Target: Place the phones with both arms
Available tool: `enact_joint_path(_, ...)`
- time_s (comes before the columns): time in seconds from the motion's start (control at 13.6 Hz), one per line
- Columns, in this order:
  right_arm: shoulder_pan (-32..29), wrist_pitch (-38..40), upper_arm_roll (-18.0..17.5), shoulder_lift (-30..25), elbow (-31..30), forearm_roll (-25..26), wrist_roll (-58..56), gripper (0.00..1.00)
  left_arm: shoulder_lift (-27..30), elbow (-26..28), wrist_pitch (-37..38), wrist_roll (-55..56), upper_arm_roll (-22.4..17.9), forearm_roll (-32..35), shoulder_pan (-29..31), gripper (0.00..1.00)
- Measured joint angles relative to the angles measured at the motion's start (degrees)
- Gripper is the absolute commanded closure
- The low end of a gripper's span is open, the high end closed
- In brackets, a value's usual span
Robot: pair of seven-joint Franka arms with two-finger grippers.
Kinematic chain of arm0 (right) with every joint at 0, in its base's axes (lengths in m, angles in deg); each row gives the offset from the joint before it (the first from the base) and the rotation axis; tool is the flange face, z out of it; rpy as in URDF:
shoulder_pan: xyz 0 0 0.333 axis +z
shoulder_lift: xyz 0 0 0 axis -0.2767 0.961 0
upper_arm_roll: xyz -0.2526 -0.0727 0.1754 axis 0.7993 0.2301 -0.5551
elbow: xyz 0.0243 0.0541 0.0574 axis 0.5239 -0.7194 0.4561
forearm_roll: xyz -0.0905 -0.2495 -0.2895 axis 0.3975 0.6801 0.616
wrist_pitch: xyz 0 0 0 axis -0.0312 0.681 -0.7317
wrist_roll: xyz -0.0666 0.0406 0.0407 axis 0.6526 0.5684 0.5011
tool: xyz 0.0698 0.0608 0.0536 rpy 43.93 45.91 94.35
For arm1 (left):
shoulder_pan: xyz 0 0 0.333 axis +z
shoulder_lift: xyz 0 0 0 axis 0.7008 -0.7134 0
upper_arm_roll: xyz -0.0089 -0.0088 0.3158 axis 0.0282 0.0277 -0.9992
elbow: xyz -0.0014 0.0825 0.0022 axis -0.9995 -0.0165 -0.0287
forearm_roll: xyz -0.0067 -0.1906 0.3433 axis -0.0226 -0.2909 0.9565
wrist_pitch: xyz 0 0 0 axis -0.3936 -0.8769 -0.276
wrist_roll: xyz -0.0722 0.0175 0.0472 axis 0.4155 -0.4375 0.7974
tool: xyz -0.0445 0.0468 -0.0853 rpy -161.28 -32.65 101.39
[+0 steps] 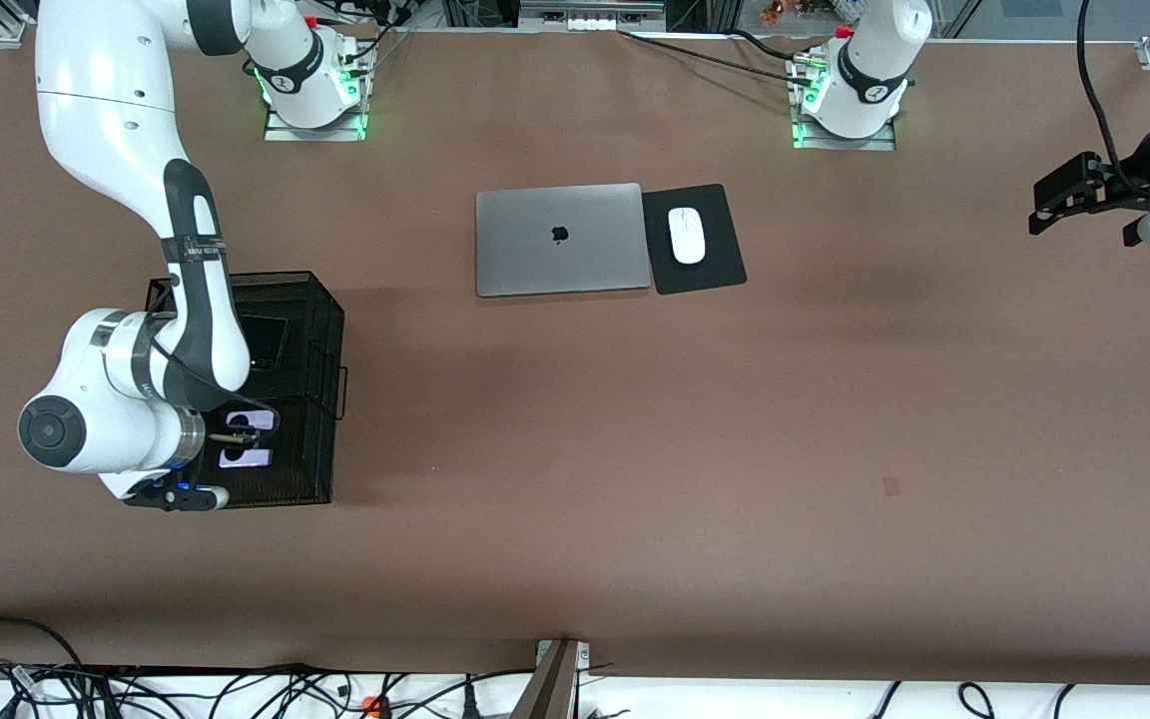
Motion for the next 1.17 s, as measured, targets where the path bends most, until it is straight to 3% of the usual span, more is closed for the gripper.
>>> enact_joint_path(0.37, 0.0, 12.2, 0.4, -1.6, 7.2, -0.3, 0.0, 0.0, 0.0, 0.0, 0.0, 0.0, 0.0, 0.0, 0.1, 0.0)
enact_joint_path(0.73, -0.5, 25.2, 1.0, -7.2, 11.2, -1.1, 4.5, 0.0, 0.0, 0.0, 0.0, 0.0, 0.0, 0.0, 0.1, 0.0)
enact_joint_path(1.17, -0.7, 27.8, 2.3, -13.0, 13.1, -1.1, 6.7, 0.0, 0.0, 0.1, 0.1, 0.0, -0.1, 0.0, 0.2, 0.0)
